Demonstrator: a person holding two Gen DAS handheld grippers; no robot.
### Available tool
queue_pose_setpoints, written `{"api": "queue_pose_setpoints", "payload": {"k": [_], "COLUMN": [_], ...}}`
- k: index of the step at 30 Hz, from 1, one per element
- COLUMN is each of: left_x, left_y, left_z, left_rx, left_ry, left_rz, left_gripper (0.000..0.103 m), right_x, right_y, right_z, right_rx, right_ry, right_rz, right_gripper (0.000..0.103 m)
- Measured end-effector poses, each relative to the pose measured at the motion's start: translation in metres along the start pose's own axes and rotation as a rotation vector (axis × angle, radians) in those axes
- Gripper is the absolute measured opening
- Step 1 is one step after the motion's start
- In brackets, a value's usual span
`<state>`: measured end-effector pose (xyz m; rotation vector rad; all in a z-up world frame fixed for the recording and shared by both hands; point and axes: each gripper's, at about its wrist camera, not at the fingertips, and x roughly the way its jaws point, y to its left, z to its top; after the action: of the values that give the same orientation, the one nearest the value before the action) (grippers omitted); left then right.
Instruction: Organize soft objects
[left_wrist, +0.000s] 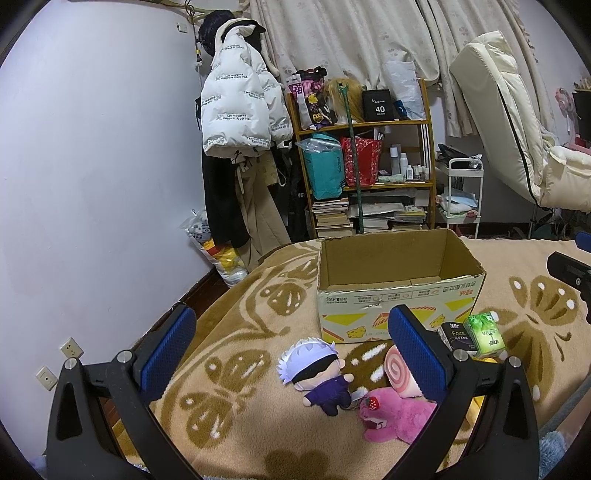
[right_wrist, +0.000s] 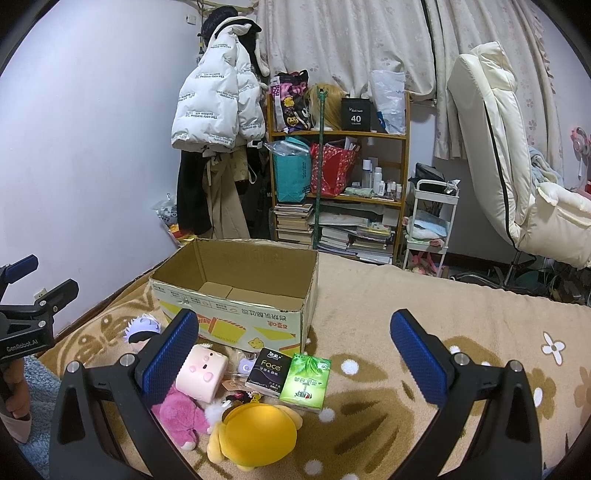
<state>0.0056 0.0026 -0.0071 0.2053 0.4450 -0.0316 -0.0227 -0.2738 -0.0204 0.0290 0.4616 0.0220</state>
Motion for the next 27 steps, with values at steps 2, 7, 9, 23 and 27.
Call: {"api": "queue_pose_setpoints", "payload": {"k": [2, 7, 9, 23, 27], "left_x": [-0.0003, 0.0001, -0.0003, 0.0001, 0.0063], "left_y": [-0.0001, 0.0003, -0.0001, 0.0004, -0.0006], "left_z": [0.0, 0.0, -0.0001, -0.0004, -0.0007], "left_rx": [0.0, 0.0, 0.0, 0.002, 0.014], "left_ry": [-0.001, 0.0, -0.001, 0.002, 0.028], "left_rz": [0.001, 0.0, 0.0, 0.001, -0.004], "left_gripper": [0.103, 0.103, 0.103, 0.103, 0.103], "right_x": [-0.0001, -0.0007, -0.0006, -0.0042, -0.0023], "right_y": [0.0003, 0.001, 0.0011, 0.0057, 0.0026], "right_z": [0.0004, 0.0011, 0.0015, 0.006, 0.0025], "right_rx": [0.0, -0.002, -0.001, -0.002, -0.003], "right_ry": [0.0, 0.0, 0.0, 0.002, 0.035], "right_rz": [0.0, -0.001, 0.001, 0.001, -0.008], "right_gripper": [0.103, 0.103, 0.103, 0.103, 0.103]}}
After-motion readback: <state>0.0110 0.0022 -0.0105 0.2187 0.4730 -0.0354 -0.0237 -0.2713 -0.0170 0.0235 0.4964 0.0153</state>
